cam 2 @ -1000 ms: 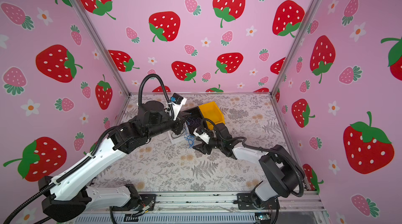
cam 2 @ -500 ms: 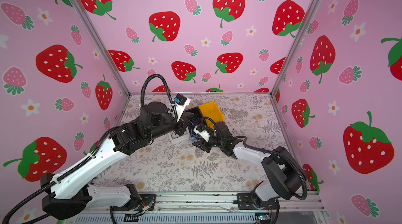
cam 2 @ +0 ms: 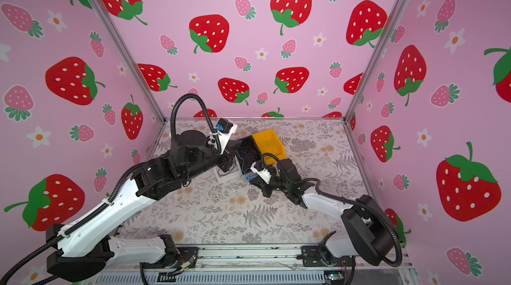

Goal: Untangle the cables
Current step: 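Pull the blue cable apart, left gripper drawing away from the right gripper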

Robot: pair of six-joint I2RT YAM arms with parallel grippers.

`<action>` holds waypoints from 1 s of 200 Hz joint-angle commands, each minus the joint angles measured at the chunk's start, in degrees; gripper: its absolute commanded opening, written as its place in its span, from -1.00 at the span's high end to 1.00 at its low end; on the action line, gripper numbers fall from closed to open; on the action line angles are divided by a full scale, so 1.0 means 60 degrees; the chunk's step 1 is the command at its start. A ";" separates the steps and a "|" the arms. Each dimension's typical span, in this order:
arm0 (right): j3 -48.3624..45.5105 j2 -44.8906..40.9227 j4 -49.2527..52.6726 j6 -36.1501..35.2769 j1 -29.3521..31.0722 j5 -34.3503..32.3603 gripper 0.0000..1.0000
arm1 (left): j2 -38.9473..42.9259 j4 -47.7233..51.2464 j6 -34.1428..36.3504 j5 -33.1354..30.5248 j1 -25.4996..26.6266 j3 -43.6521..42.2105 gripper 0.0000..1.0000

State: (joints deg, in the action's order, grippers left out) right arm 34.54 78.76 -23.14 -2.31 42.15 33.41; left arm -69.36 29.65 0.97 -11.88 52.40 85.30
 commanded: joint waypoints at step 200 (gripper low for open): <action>0.1169 0.1455 0.4706 -0.0114 -0.3012 -0.2003 0.91 | 0.2229 0.1780 -0.0582 0.1832 -0.5789 -0.1371 1.00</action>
State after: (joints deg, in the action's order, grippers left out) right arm 40.60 85.38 -3.31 -1.56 25.06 24.23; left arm -57.32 40.47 -1.87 -3.11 18.79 76.44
